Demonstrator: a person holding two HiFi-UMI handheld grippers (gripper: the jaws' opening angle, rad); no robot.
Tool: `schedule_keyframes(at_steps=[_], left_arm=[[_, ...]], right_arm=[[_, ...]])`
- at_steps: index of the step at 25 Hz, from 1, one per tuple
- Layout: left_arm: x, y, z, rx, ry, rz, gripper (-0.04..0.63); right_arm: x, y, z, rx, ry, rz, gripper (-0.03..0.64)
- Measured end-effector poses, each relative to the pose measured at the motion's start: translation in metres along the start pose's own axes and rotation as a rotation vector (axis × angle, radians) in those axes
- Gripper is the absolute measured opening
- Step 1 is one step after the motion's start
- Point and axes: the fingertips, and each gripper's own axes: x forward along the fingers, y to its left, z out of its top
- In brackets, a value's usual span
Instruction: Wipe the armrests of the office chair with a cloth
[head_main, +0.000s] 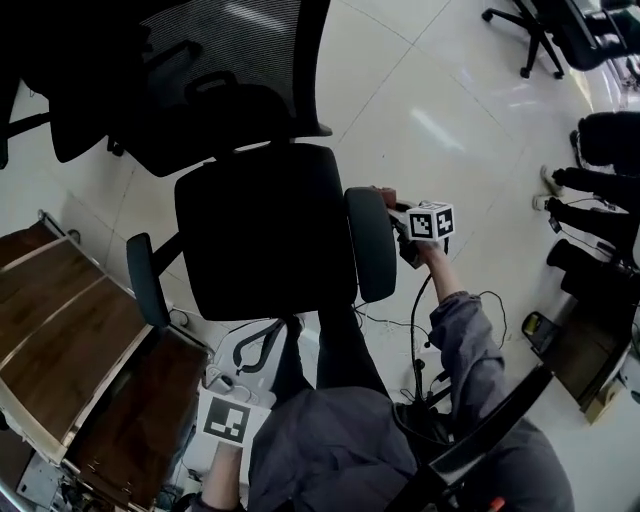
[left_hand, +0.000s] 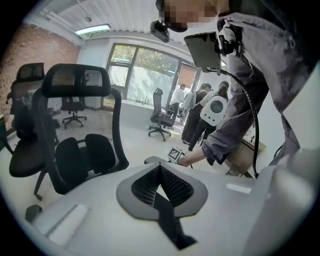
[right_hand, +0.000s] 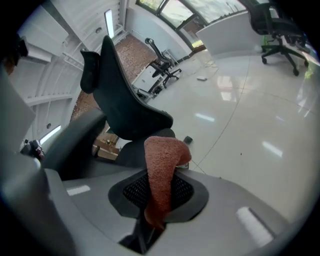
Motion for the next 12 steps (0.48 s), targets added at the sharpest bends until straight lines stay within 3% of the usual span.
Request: schedule_keyframes(at_steps=[3, 9, 12], left_arm=[[-0.001, 0.003, -0.011, -0.029, 0.014, 0.021, 0.017], [0.002, 0.004, -0.025, -0.049, 0.048, 0.025, 0.017], [0.003, 0.003, -0.022, -0.045, 0.037, 0.021, 0.017]], right_arm=[[0.029, -0.020, -0.015, 0.004, 0.077, -0.035, 0.055], [0.058, -0.041, -0.022, -0.009, 0.128, -0.131, 0.055], [0.058, -0.038, -0.020, -0.017, 0.134, -0.121, 0.055]])
